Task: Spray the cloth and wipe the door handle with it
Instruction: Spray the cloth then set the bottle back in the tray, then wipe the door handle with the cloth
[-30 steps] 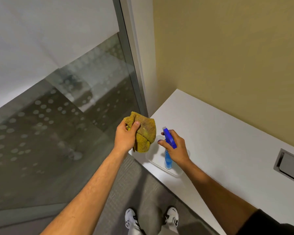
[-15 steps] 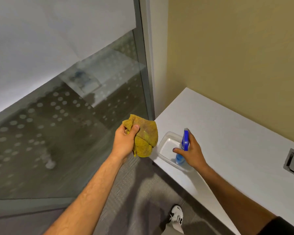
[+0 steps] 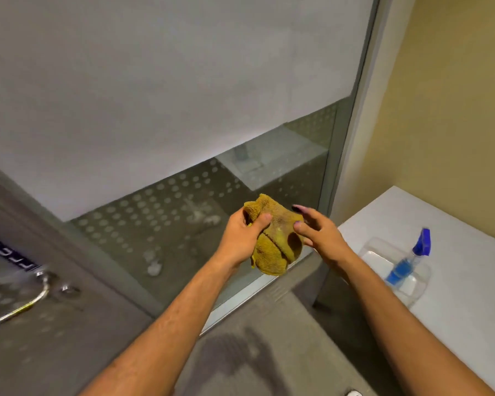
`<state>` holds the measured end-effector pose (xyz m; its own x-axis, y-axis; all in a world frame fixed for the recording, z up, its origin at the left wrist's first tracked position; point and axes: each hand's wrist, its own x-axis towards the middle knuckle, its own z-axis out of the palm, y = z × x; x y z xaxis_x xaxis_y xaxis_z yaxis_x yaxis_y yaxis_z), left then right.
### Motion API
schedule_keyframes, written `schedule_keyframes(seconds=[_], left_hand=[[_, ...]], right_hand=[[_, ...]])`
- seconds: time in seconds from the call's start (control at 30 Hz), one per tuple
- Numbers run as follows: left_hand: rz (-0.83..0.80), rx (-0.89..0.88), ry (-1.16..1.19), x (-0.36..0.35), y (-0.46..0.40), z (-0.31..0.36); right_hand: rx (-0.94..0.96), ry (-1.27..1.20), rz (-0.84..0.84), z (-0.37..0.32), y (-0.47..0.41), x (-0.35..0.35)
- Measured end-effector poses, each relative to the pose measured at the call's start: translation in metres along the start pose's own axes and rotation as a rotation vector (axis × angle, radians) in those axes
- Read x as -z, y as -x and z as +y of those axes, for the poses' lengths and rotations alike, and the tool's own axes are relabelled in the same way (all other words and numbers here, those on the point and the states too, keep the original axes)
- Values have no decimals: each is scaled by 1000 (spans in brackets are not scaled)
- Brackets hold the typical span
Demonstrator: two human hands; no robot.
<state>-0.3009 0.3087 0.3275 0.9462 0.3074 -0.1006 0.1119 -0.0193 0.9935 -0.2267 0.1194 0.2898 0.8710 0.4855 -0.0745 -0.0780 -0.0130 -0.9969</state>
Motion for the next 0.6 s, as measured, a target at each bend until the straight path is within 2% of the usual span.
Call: schedule_keyframes(seconds=[0.17, 0.3, 0.4, 0.6], left_hand=[[125, -26, 19, 119, 44, 10], [223, -15, 50, 189, 59, 3], [312, -31, 65, 246, 64, -5], [459, -24, -104, 355, 85, -4]], right_hand=[[-121, -313, -320, -2, 6, -134], [-161, -476, -391, 8, 6, -222], [-179, -489, -448, 10, -7, -292], [-191, -501, -473, 10, -46, -397]])
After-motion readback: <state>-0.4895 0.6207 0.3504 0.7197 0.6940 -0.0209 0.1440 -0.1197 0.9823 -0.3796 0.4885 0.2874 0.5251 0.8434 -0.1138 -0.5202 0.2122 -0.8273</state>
